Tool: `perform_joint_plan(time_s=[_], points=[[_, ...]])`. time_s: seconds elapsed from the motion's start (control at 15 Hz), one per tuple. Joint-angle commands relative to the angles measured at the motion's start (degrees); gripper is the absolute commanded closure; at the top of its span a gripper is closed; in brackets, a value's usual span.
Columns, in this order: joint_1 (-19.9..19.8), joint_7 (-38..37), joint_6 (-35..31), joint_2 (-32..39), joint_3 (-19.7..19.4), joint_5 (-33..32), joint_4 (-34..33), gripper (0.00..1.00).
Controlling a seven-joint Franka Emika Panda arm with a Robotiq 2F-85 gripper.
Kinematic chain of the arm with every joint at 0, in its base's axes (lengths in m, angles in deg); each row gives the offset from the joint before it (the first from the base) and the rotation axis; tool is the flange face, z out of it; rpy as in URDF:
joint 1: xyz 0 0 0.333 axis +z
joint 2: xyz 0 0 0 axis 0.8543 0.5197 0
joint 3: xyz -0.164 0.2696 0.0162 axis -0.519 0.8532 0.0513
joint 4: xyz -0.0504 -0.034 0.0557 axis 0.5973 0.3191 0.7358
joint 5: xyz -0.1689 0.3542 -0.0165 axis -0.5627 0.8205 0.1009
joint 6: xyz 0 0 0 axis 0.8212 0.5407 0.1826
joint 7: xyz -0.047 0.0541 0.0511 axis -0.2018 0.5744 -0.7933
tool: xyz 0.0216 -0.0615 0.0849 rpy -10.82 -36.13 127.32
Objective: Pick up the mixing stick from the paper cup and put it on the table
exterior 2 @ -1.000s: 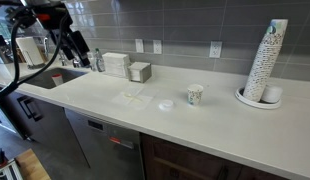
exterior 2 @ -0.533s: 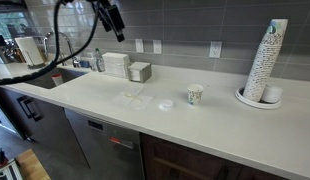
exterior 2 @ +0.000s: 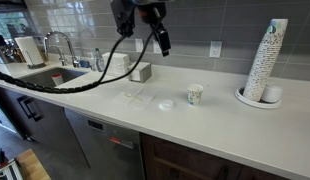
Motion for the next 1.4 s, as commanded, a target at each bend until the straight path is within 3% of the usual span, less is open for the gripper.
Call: perform_joint_plan(time_s=[0.0,0.13,0.6,0.8,1.33], points=[[-2.61,2.02,0.94,2.05,1.29,3.17,-1.22,0.0],[-3.6,4.55,1.82,4.64,1.07,6.44,-2.76,0.0],[-3.71,4.77,2.26,5.43,1.16,6.99,-4.17,0.0],[-4.73,1.93,-0.06,11.01,1.49,9.33,-8.77,0.0],[-10.13,-3.17,3.29,26.14,4.81,9.71,-21.86,0.0]])
